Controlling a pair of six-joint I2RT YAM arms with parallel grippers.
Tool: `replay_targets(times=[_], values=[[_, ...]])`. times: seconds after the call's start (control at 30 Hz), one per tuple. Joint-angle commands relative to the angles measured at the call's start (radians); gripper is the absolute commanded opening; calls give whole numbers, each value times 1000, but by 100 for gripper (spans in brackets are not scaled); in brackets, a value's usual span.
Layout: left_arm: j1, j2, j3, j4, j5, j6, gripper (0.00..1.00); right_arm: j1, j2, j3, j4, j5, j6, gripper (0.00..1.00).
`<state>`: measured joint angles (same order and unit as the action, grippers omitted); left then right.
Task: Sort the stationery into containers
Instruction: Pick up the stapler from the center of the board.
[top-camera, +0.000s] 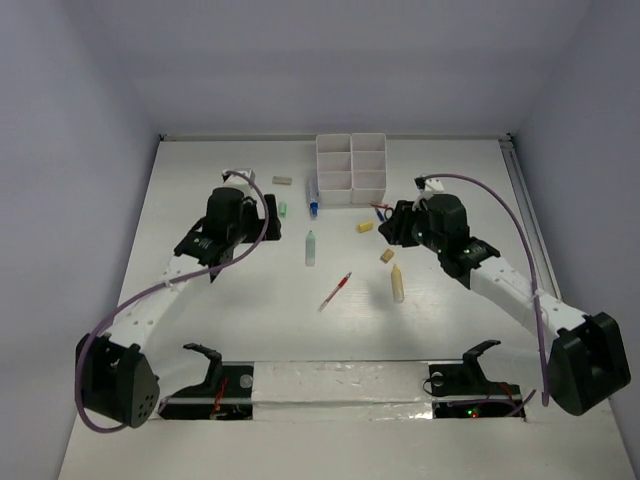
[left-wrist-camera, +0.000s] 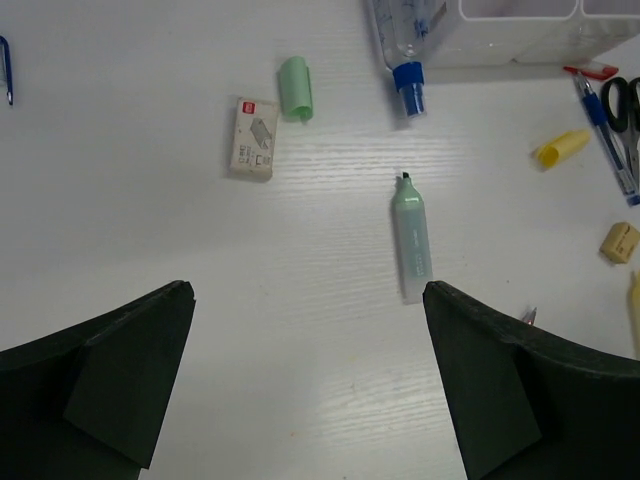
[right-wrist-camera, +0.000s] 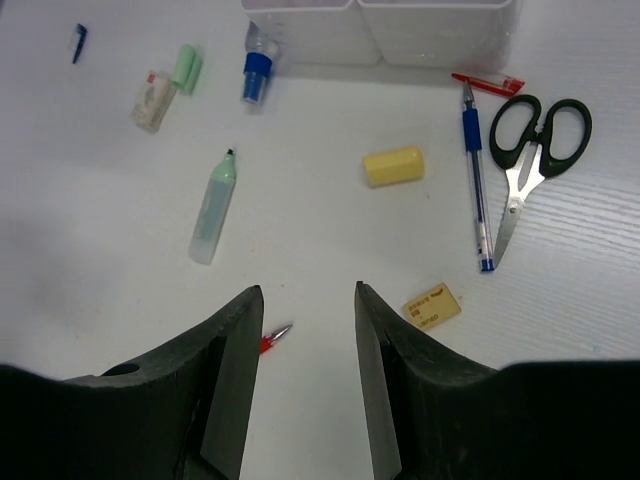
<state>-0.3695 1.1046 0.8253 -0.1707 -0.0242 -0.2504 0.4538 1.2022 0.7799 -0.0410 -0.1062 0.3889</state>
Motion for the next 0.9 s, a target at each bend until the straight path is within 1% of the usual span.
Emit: replay_targets(times=[0.0,0.07,0.1,0.17,0.2,0.23,0.3,0.37,0.4,0.5,0.6,0.77,0.87], values=[[7,72,104,25,-14,0,98,9,-96,-43,119,-35,4,47],[7,158,138,11,-45,7,94,9,-166,-82,142,-21,8,47],[7,219,149,8,-49,16,89,9,-187,-90,142,-15,7,47],[7,280,172,10,-60,25,80,9,-216,-108,136,9,2,47],[7,316,207,7,-62,29,75,9,-236,-114,139,17,1,47],[7,374,224,7,-74,49,72,9,-240,-117,136,23,-4,47],[7,431,285,-7,-109,63,64,9,-248,-119,125,46,-7,47],[7,494,307,-6,-149,89,59,9,-251,-125,128,54,-8,47],[7,524,316,6,-157,98,54,9,-253,-125,127,54,-8,47],[7,575,336,17,-145,131,49,9,-253,-125,128,45,-7,47],[7,649,360,19,-164,146,49,9,-256,-125,127,31,-2,47],[7,713,396,13,-213,168,49,9,-262,-125,125,22,-1,47],[7,758,425,11,-200,180,49,9,-257,-126,131,14,-1,47]])
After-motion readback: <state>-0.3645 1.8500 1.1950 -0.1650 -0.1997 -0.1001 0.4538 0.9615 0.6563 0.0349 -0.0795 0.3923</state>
